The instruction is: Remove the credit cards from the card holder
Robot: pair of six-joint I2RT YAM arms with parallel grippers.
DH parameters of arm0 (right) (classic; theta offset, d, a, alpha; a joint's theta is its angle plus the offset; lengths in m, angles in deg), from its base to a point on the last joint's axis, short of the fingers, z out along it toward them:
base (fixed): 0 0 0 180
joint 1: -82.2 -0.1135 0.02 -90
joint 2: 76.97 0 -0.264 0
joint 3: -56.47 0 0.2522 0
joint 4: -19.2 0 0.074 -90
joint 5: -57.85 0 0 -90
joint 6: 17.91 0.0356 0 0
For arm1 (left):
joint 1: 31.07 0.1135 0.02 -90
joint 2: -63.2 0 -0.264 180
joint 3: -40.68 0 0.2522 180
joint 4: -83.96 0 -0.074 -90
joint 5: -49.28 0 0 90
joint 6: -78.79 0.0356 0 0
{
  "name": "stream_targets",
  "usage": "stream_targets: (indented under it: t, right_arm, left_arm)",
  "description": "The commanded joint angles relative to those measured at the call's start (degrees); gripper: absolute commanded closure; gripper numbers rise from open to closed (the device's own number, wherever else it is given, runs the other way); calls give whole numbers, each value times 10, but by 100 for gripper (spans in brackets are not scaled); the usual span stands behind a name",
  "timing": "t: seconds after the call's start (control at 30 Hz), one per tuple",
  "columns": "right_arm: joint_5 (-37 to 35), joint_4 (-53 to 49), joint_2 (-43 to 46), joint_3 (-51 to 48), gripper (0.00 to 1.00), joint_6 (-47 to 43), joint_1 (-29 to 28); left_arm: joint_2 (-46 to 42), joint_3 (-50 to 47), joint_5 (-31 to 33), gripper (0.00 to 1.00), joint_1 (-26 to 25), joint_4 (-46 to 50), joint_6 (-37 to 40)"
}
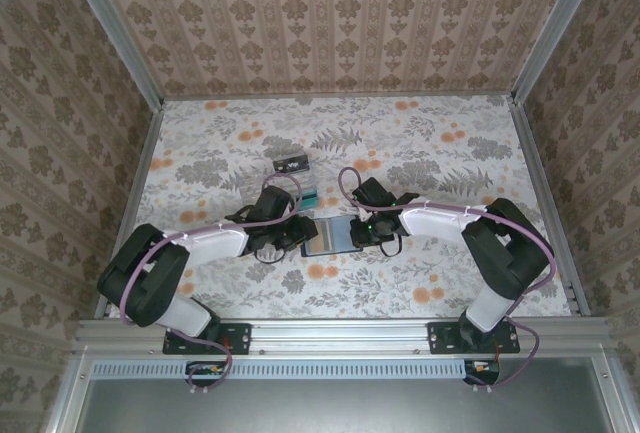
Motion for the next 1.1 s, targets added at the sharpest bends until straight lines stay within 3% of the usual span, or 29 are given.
stream_targets:
  t: [0.0,0.7,0.93,1.07]
  right_arm:
    - [-7,-11,-12,-10,86,7,-7]
    - [-6,-14,-19,-3,85,7,-8]
    - [-5,-13,-20,-5,82,9,-8]
    - [-10,-14,-16,-8,81,11,-8]
  left_arm:
    - [2,16,-1,66,-4,19,11]
    - [56,46,-55,61,-22,-32,21]
    - [46,95,-49,52,-39,13,59]
    - [48,119,-50,53,-48,26,67]
